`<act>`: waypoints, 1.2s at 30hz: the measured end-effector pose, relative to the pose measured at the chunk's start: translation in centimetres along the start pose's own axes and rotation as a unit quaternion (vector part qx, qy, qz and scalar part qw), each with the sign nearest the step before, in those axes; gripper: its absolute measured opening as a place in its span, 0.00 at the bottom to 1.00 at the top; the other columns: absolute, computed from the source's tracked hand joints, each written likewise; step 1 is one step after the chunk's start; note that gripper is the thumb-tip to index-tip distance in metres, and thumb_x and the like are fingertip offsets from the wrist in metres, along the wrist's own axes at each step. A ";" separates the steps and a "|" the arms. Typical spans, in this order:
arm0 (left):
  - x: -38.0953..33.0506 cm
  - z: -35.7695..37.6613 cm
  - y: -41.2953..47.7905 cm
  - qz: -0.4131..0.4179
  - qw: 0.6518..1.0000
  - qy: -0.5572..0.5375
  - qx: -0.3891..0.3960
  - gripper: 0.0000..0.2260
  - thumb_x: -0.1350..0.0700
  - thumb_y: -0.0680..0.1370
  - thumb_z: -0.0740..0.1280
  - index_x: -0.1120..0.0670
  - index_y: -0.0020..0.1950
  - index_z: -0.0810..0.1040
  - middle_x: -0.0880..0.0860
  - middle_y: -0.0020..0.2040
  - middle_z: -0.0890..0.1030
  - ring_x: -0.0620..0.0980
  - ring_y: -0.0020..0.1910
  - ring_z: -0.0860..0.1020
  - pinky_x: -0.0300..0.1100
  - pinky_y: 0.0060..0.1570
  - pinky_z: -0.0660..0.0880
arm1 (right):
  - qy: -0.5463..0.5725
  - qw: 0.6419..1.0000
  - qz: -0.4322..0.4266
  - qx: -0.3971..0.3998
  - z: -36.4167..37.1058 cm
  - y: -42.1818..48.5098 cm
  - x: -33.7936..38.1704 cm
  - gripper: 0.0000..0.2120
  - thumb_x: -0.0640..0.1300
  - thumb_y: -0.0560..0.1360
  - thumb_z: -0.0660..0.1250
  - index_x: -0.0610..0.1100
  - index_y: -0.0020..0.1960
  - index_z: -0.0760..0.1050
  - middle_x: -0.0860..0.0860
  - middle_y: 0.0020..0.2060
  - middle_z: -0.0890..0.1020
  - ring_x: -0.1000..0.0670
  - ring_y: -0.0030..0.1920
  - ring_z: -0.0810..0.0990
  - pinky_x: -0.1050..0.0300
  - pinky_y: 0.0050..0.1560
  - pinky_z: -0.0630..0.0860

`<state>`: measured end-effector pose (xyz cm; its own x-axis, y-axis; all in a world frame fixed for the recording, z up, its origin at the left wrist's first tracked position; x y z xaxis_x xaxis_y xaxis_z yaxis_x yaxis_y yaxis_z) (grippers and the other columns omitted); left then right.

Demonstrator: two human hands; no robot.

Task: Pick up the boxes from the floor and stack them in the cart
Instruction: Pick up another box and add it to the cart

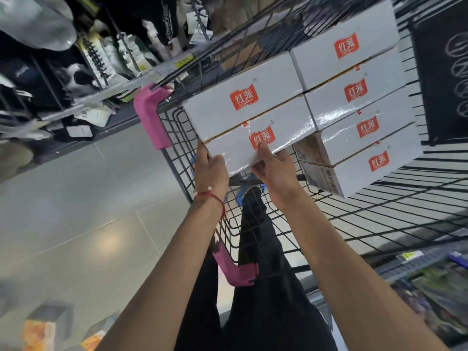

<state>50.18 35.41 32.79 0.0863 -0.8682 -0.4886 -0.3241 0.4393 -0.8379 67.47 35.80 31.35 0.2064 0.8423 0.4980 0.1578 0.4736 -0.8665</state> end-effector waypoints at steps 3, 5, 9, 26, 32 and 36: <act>-0.5 -0.5 -0.4 -0.010 0.999 0.024 0.046 0.28 0.58 0.75 0.58 0.40 0.74 0.66 0.49 0.71 0.74 0.54 0.62 0.77 0.58 0.58 0.79 | -0.015 1.000 -0.002 -0.007 0.8 -1.7 -0.1 0.16 0.44 0.83 0.66 0.43 0.70 0.74 0.47 0.61 0.85 0.48 0.61 0.84 0.54 0.61 0.81; -1.0 -0.9 -1.3 -0.005 0.997 0.032 0.066 0.30 0.58 0.71 0.57 0.41 0.73 0.67 0.49 0.68 0.77 0.54 0.61 0.78 0.58 0.58 0.79 | -0.016 1.000 0.002 -0.004 1.1 -3.3 -0.1 0.15 0.40 0.83 0.63 0.41 0.69 0.75 0.47 0.59 0.85 0.49 0.59 0.85 0.58 0.58 0.80; -2.5 -2.0 -4.4 0.035 0.996 0.014 0.076 0.25 0.61 0.73 0.58 0.45 0.68 0.74 0.46 0.66 0.78 0.50 0.65 0.77 0.53 0.64 0.76 | 0.002 1.000 0.006 -0.003 0.8 -7.4 0.2 0.06 0.36 0.84 0.61 0.38 0.57 0.76 0.48 0.46 0.80 0.47 0.50 0.80 0.58 0.54 0.76; 2.2 -11.8 -25.1 0.069 0.976 -0.205 -0.013 0.08 0.62 0.82 0.62 0.52 0.55 0.79 0.52 0.58 0.82 0.51 0.53 0.80 0.49 0.59 0.74 | -0.124 0.979 -0.085 0.138 -0.5 -22.3 0.6 0.08 0.39 0.81 0.68 0.46 0.59 0.80 0.50 0.50 0.85 0.53 0.48 0.86 0.58 0.49 0.80; 8.0 -15.8 -29.4 0.050 0.948 -0.311 -0.054 0.10 0.60 0.83 0.62 0.55 0.63 0.78 0.54 0.63 0.81 0.53 0.58 0.81 0.48 0.59 0.76 | -0.225 0.947 -0.092 0.211 2.6 -28.3 -2.8 0.06 0.40 0.81 0.67 0.49 0.53 0.80 0.45 0.52 0.85 0.49 0.48 0.84 0.54 0.47 0.78; 12.0 -19.3 -31.2 0.051 0.923 -0.371 -0.084 0.10 0.60 0.82 0.63 0.53 0.61 0.79 0.53 0.61 0.83 0.53 0.59 0.82 0.44 0.55 0.77 | -0.290 0.915 -0.103 0.262 5.6 -32.1 -6.2 0.06 0.40 0.82 0.67 0.48 0.56 0.80 0.45 0.57 0.85 0.51 0.51 0.84 0.52 0.61 0.77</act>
<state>43.10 6.81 57.73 0.6492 -0.3997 -0.6471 -0.5027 0.4130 -0.7594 55.76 16.81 55.84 -0.3466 0.6445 0.6816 -0.3804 0.5676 -0.7301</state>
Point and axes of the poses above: each hand's wrist, its own y-axis towards the middle knuckle, its own z-axis out of the palm, x = y × z, the point moved 10 cm from there along y, towards the middle knuckle
